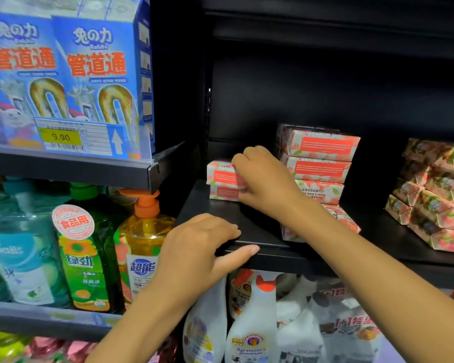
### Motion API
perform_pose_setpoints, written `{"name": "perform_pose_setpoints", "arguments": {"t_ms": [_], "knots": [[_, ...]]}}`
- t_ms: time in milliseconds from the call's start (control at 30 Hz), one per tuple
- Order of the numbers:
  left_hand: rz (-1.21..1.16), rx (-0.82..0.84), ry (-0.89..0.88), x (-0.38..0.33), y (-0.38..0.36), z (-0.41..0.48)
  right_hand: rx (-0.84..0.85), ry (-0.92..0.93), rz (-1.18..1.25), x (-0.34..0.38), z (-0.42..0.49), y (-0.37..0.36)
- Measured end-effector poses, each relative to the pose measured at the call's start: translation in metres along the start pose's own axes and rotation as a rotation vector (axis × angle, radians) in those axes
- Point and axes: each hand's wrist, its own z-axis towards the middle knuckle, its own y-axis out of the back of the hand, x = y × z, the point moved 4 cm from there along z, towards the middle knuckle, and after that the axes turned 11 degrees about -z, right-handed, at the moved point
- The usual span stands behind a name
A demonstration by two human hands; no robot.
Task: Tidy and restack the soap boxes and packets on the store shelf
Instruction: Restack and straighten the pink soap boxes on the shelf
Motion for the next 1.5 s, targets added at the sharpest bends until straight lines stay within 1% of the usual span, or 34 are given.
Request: {"name": "perform_pose_setpoints", "arguments": {"t_ms": [133,267,333,400,467,533,600,700,767,800,1000,1100,1167,1200,1300,1333,1400,1500], "knots": [[0.004,0.003,0.004,0.001,-0.001,0.001,-0.084,0.014,0.129,-0.004,-0.013,0.016],[-0.009,0.039,0.049,0.000,0.000,0.001,-0.157,0.077,0.232,-0.006,-0.039,0.039],[-0.061,0.051,0.129,0.004,0.002,0.005,-0.237,0.057,0.266,-0.016,-0.057,0.053],[-0.154,0.047,0.209,0.011,0.006,0.011,-0.321,0.009,0.245,-0.031,-0.076,0.063],[-0.200,0.030,0.216,0.013,0.010,0.023,-0.391,-0.047,0.226,-0.046,-0.093,0.070],[-0.151,0.019,0.151,0.013,0.010,0.039,-0.423,-0.094,0.220,-0.059,-0.107,0.074],[-0.054,0.050,0.106,0.017,0.005,0.057,-0.411,-0.129,0.218,-0.068,-0.118,0.073],[0.169,0.232,0.113,0.033,-0.012,0.076,-0.378,-0.151,0.208,-0.078,-0.132,0.069],[0.230,0.341,0.133,0.043,-0.022,0.081,-0.377,-0.151,0.204,-0.083,-0.140,0.066],[0.228,0.365,0.138,0.046,-0.025,0.083,-0.385,-0.154,0.210,-0.085,-0.144,0.065],[0.201,0.297,0.149,0.044,-0.015,0.077,-0.406,-0.174,0.226,-0.093,-0.157,0.051],[0.089,0.242,0.139,0.038,-0.008,0.074,-0.410,-0.166,0.227,-0.092,-0.157,0.044],[-0.002,0.197,0.199,0.039,-0.006,0.074,-0.403,-0.160,0.234,-0.091,-0.156,0.041],[0.001,0.204,0.242,0.040,-0.008,0.074,-0.400,-0.157,0.235,-0.091,-0.156,0.039],[0.082,0.297,0.410,0.050,-0.015,0.073,-0.398,-0.146,0.237,-0.090,-0.153,0.038],[0.072,0.297,0.441,0.052,-0.016,0.073,-0.397,-0.143,0.240,-0.089,-0.151,0.037],[0.053,0.234,0.424,0.053,-0.015,0.072,-0.397,-0.135,0.243,-0.089,-0.149,0.036],[0.076,0.078,0.406,0.048,-0.006,0.065,-0.389,-0.112,0.228,-0.088,-0.146,0.034]]}}
